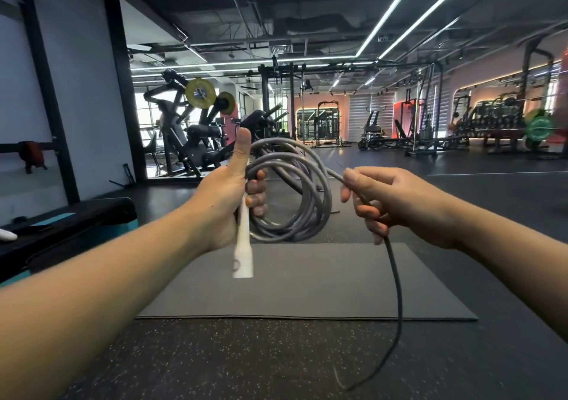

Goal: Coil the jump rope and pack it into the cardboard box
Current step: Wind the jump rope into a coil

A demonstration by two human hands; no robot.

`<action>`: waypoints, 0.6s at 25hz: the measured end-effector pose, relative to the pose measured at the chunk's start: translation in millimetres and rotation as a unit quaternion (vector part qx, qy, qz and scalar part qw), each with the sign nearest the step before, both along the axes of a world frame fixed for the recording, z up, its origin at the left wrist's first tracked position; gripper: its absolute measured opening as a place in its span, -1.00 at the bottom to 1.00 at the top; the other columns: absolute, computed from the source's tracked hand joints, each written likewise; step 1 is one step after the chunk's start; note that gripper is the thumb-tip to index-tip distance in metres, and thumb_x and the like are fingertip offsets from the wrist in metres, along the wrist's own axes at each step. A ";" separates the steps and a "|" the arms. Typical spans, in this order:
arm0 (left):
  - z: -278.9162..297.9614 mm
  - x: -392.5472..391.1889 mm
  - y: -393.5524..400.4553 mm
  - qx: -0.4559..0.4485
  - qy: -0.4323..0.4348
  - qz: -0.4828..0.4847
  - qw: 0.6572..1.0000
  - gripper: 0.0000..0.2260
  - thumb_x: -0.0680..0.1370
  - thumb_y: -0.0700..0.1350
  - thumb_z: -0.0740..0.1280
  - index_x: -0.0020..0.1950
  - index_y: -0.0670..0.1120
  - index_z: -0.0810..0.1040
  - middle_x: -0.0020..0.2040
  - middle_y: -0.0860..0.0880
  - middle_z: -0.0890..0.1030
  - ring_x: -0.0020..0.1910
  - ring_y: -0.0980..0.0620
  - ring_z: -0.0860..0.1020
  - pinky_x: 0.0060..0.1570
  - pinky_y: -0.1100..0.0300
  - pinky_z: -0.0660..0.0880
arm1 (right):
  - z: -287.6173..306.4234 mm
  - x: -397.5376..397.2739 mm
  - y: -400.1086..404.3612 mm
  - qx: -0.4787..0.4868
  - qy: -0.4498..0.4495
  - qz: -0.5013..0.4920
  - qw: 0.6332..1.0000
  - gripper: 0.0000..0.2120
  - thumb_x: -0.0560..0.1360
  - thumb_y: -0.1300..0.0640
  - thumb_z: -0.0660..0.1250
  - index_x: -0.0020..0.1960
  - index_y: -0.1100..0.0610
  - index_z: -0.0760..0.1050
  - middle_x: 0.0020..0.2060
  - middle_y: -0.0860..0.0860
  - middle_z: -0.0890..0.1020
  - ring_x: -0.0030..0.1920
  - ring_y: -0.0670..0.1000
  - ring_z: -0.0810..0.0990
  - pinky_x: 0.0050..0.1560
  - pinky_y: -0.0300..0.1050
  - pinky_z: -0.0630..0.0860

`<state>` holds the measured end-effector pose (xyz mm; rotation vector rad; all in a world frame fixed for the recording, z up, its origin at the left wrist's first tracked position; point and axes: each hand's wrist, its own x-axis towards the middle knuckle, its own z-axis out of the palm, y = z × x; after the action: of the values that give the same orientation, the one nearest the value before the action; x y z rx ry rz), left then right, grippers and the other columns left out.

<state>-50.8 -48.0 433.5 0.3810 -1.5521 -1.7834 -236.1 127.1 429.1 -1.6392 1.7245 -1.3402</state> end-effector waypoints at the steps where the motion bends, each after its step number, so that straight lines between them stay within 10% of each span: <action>1: -1.5 -4.7 2.7 0.044 0.040 0.006 0.998 -0.46 0.38 0.42 0.32 -0.29 -0.09 0.41 -0.46 0.05 0.24 -0.53 0.09 0.22 -0.51 0.23 0.31 | -4.4 3.5 -2.6 -0.014 -0.009 0.006 1.000 -0.51 0.52 -0.30 0.29 0.05 0.13 0.58 -0.32 0.07 0.39 -0.40 0.04 0.36 -0.28 0.04 0.52; 5: -6.3 -25.7 22.8 0.169 0.170 0.020 0.971 -0.50 0.34 0.38 0.38 -0.30 -0.05 0.36 -0.49 0.08 0.24 -0.57 0.13 0.23 -0.53 0.26 0.37 | -29.9 27.7 -23.4 -0.070 -0.091 0.056 0.992 -0.32 0.30 -0.44 0.45 0.26 -0.04 0.58 -0.04 0.01 0.66 -0.38 -0.04 0.36 -0.39 -0.12 0.46; 11: 2.1 -43.2 52.0 0.307 0.261 0.077 0.912 -0.42 0.43 0.41 0.31 -0.40 -0.06 0.27 -0.58 0.05 0.25 -0.58 0.08 0.30 -0.29 0.19 0.47 | -43.8 53.4 -46.6 -0.122 -0.265 0.154 0.944 -0.02 0.13 -0.54 0.42 0.40 0.01 0.50 -0.35 -0.12 0.52 -0.39 -0.08 0.21 -0.34 -0.07 0.05; 15: 6.5 -44.7 51.7 0.346 0.229 0.104 0.904 -0.37 0.40 0.48 0.27 -0.36 -0.09 0.28 -0.57 0.01 0.37 -0.53 0.03 0.46 -0.24 0.11 0.61 | -51.0 59.8 -47.7 -0.163 -0.202 0.128 0.957 -0.27 0.22 -0.32 0.59 0.27 -0.02 0.54 -0.30 -0.13 0.54 -0.43 -0.13 0.26 -0.43 -0.20 0.13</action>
<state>-95.4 3.7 440.0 0.3993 -0.5011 -2.0207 -176.3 79.4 378.1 -1.5449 1.0618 -1.7473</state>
